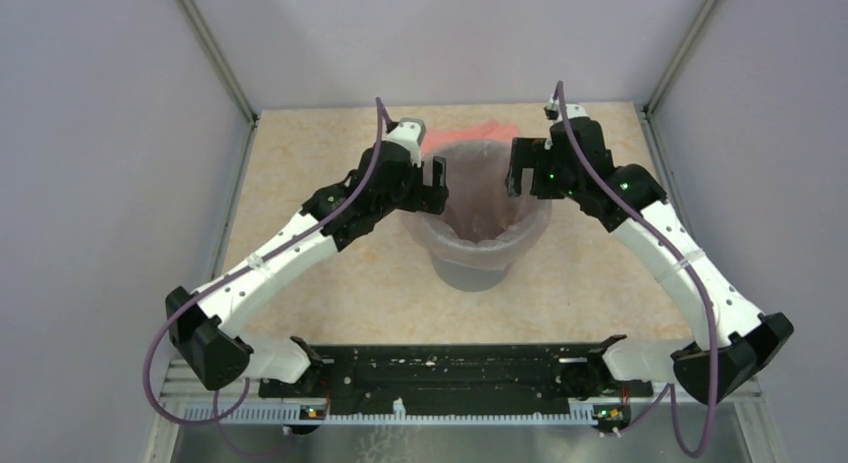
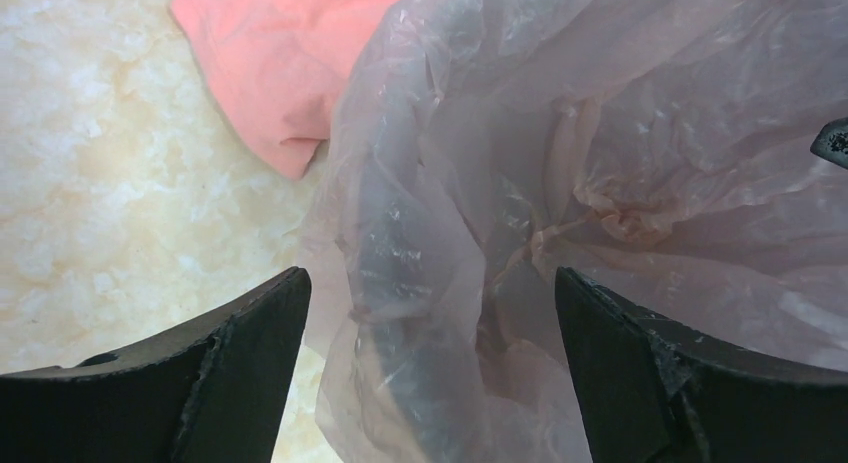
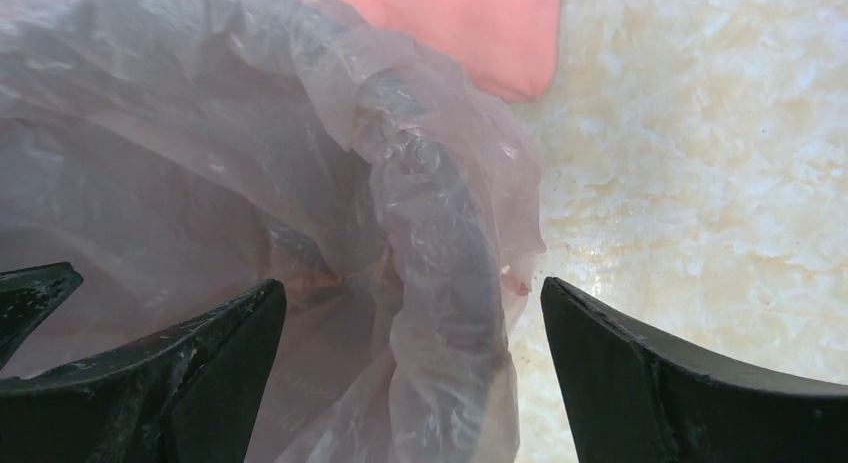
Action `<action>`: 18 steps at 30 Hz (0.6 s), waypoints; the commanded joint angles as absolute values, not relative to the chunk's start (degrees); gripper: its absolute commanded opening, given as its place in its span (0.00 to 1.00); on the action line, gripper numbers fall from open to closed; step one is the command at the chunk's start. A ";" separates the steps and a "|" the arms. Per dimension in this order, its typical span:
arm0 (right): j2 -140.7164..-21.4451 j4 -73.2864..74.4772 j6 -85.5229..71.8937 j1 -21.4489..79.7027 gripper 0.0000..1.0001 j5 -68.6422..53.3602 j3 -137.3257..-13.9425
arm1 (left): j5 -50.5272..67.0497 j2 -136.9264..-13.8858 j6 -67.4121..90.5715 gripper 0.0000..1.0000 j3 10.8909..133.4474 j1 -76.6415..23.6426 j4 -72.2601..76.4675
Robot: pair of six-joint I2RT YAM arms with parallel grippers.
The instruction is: Put the trash bags into the trash bin
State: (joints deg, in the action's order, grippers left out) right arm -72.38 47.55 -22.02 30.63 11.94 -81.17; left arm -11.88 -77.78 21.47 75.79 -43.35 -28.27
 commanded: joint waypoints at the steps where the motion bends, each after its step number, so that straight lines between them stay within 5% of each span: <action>1: -68.61 45.86 -20.75 30.94 0.99 11.90 -84.94 | -11.98 -72.23 19.51 0.98 78.90 -43.59 -26.60; 18: -52.53 38.12 -21.97 30.94 0.99 10.74 -75.45 | -10.85 -54.11 20.27 0.98 68.69 -43.59 -24.09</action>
